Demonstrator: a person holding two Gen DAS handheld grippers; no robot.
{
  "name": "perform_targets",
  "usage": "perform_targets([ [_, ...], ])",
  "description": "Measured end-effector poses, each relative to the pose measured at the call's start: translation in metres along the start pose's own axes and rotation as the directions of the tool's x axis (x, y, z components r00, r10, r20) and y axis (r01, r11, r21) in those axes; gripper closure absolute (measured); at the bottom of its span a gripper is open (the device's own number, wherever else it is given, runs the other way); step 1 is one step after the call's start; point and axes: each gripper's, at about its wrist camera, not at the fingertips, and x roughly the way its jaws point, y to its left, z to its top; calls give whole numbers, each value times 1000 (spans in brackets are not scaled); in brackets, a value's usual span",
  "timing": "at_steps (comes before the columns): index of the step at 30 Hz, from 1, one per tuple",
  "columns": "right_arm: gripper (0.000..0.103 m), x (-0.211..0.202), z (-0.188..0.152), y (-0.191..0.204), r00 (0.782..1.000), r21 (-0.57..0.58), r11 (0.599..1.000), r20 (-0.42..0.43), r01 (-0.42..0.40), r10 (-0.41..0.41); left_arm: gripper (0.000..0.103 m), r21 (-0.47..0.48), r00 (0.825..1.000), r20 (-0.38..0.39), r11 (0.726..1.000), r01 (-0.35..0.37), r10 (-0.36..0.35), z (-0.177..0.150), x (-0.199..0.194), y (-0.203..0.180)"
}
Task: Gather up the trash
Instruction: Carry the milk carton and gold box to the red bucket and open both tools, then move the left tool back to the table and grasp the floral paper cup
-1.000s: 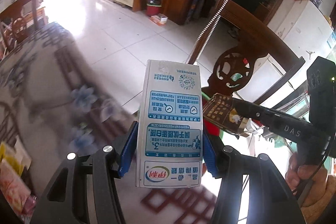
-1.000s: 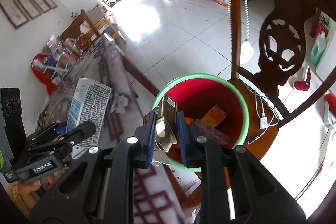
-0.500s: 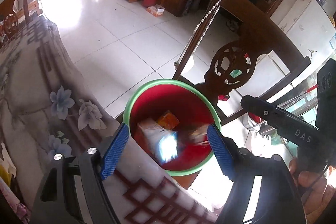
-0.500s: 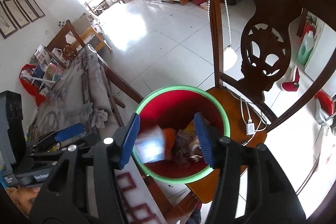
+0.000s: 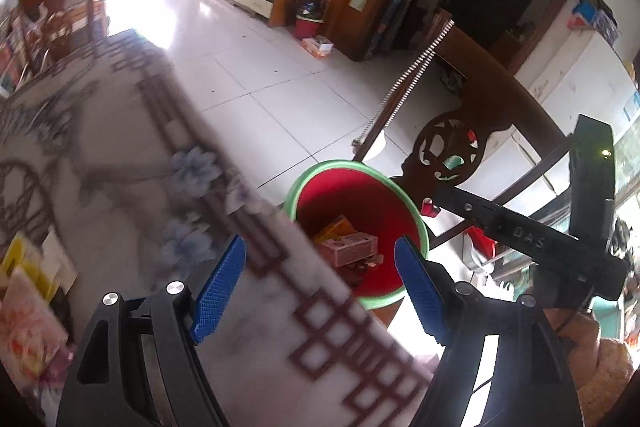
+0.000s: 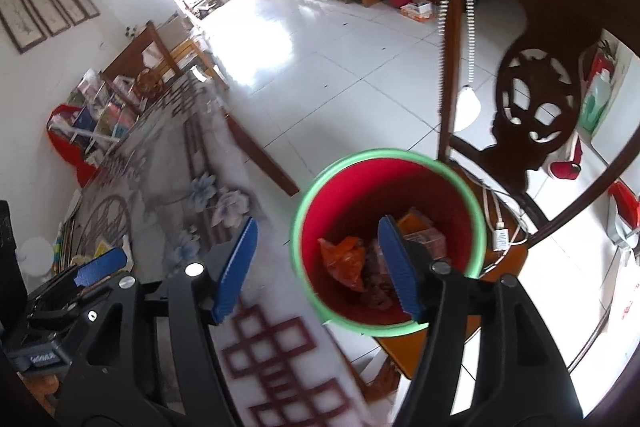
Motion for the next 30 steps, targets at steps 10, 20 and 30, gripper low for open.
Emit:
perform_targets([
  [10,37,12,-34,92,998,-86,995,-49,-50,46,25,1,997,31,997,-77,77,-23,-68,101],
  [20,32,21,-86,175,988,-101,989,-120,-107,94,18,122,961,-27,955,-270,275,-38,-128,247],
  [30,27,17,-127,213,984,-121,988,-157,-99,80,18,203,969,-153,966,-159,192,-46,-89,280],
])
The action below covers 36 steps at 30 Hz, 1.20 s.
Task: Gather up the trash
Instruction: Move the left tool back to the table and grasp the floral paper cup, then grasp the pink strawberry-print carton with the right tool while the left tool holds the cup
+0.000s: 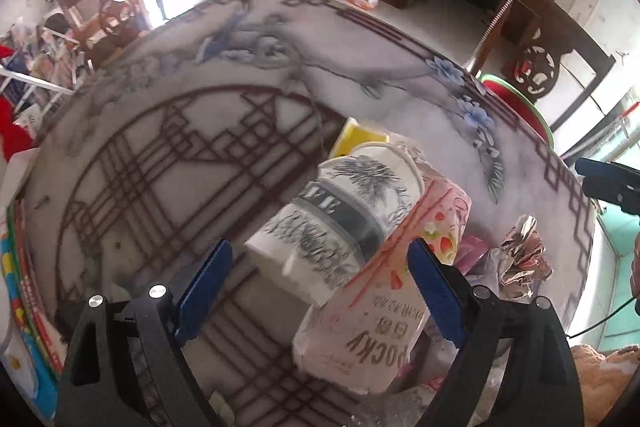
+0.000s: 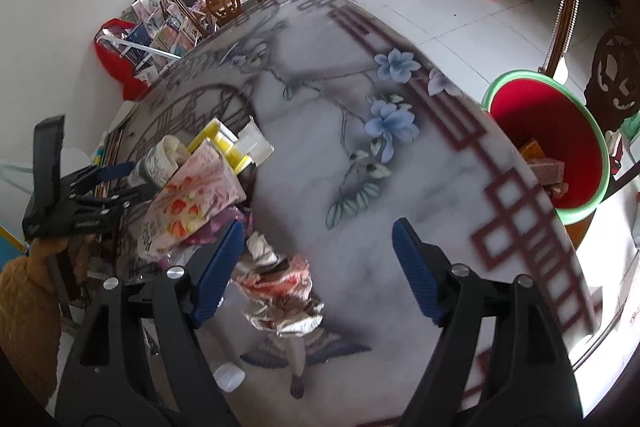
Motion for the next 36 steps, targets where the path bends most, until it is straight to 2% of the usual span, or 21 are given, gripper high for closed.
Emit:
perform_targets([
  [3,27,2,-1,-2,1000,7,1000,-4,0,0,18,11,1000,-11,1000,-4,4,4,10,-6],
  [7,27,8,4,-4,1000,5,1000,-14,-14,14,21,-39,1000,-18,999,-4,3,8,19,-5],
  [8,27,10,7,-2,1000,-2,1000,-17,-21,21,28,-52,1000,-16,999,-8,7,8,19,-4],
  [9,27,10,8,-1,1000,-8,1000,-19,-24,24,45,-65,1000,-14,998,-15,14,8,19,-3],
  [10,27,12,10,1,999,-16,999,-22,-28,28,51,-88,1000,-10,996,-12,11,8,18,-1],
  [14,27,19,18,12,998,-53,997,-37,-53,52,62,-165,999,29,986,-24,29,0,5,5],
  [18,27,30,23,26,995,-85,993,-68,-84,78,62,-244,998,57,970,-26,41,-21,-11,10],
  [21,27,38,24,37,990,-99,988,-95,-115,106,62,-319,997,59,948,-24,45,-46,-22,17],
  [26,25,53,24,45,979,-71,985,-145,-158,147,62,-413,998,20,910,-48,62,-84,-22,31],
  [32,25,68,21,53,960,-11,977,-192,-211,205,60,-489,998,-3,870,-56,63,-105,-15,50],
  [34,24,70,20,59,958,-19,977,-200,-215,207,56,-490,998,-13,870,-64,67,-106,-12,50],
  [36,23,71,19,61,956,-18,975,-205,-220,212,43,-488,998,-19,871,-65,64,-108,-9,50],
])
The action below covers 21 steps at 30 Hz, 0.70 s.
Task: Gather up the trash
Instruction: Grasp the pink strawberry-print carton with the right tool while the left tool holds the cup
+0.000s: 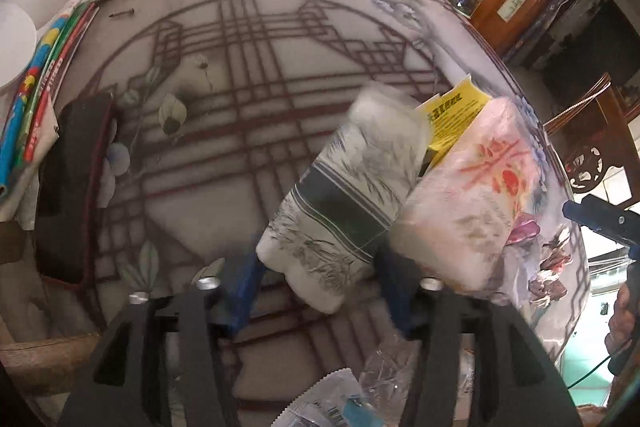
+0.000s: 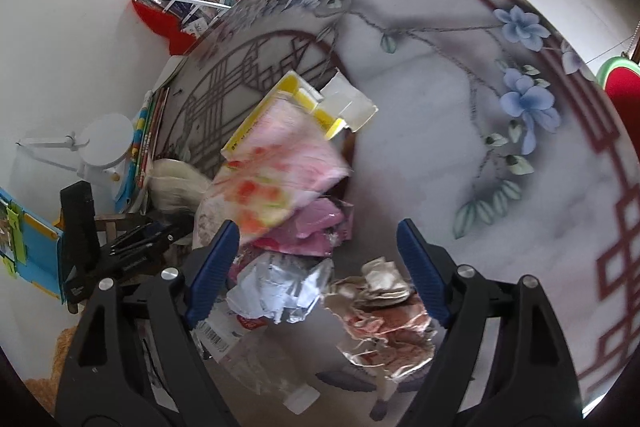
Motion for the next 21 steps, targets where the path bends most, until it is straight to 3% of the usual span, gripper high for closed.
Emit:
perform_targets([
  [3,22,3,1,2,1000,4,1000,-6,-4,4,27,16,1000,14,1000,-2,2,1,-1,1],
  [4,21,5,2,1,1000,10,1000,-11,-7,7,26,22,1000,19,1000,-4,3,3,-1,1],
  [14,21,20,18,10,999,6,1000,-29,-13,13,25,0,1000,16,1000,23,-23,26,12,3],
  [21,14,33,28,7,997,41,999,-68,-29,31,25,-30,1000,3,1000,6,-6,42,31,7],
])
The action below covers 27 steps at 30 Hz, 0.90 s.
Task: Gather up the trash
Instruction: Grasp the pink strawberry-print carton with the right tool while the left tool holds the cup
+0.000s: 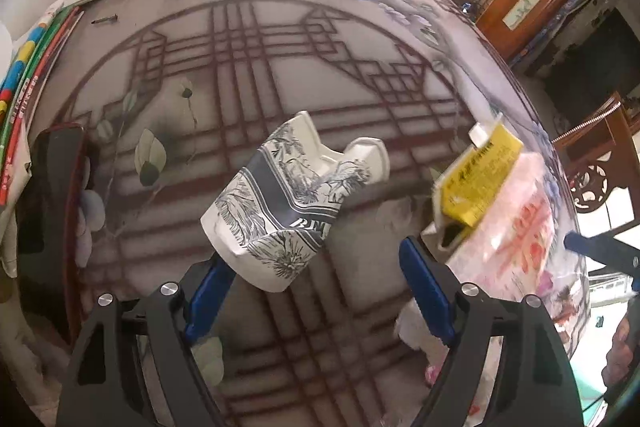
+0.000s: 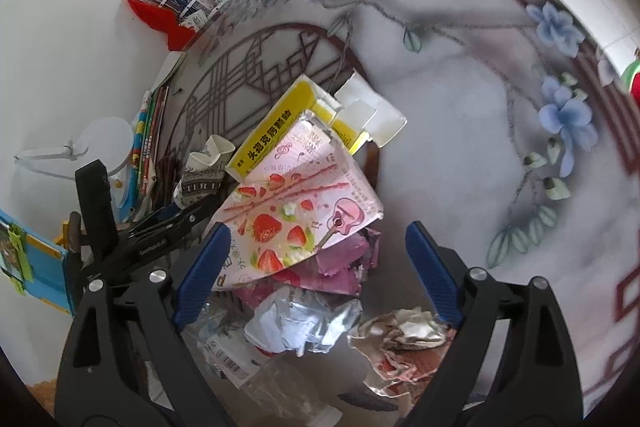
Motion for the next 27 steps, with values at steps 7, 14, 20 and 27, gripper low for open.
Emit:
perform_targets([
  [7,13,28,4,-12,992,125,987,-58,-103,111,25,-8,1000,10,1000,-4,4,2,1,3],
  [14,70,29,4,-6,981,122,975,-42,-184,190,25,9,997,71,1000,-21,21,4,-19,8],
  [20,77,5,4,1,973,56,971,12,-232,231,23,118,997,70,992,-46,38,20,-12,-9],
  [27,68,6,3,-7,967,102,962,-23,-252,255,37,164,999,-21,986,-42,46,27,17,-18],
])
